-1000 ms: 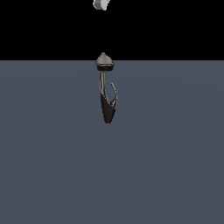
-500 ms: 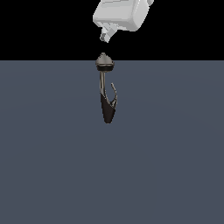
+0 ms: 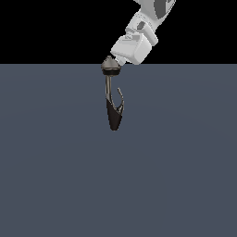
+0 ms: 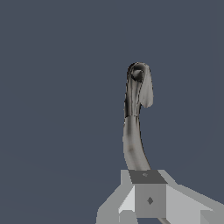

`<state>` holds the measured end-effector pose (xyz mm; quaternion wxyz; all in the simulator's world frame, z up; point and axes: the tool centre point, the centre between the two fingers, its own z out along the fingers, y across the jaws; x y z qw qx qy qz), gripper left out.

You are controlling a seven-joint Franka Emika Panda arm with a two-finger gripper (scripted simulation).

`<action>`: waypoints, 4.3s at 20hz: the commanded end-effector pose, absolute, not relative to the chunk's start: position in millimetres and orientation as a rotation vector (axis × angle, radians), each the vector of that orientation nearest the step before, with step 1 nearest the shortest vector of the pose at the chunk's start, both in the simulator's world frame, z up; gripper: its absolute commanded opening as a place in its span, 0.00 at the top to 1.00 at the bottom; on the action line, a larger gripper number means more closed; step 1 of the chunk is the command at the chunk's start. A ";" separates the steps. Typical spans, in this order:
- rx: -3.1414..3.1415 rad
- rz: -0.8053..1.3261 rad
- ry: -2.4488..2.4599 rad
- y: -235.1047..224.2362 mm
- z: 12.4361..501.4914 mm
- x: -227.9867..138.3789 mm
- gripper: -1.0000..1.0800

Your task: Turn on the faucet by rotating a designated handle.

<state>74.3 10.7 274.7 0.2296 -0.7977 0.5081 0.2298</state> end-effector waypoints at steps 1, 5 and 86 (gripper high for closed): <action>-2.127 0.666 1.460 7.3 253.8 86.1 1.00; -2.036 0.711 1.539 2.3 224.9 100.0 1.00; -1.894 0.776 1.645 -79.4 115.9 39.3 1.00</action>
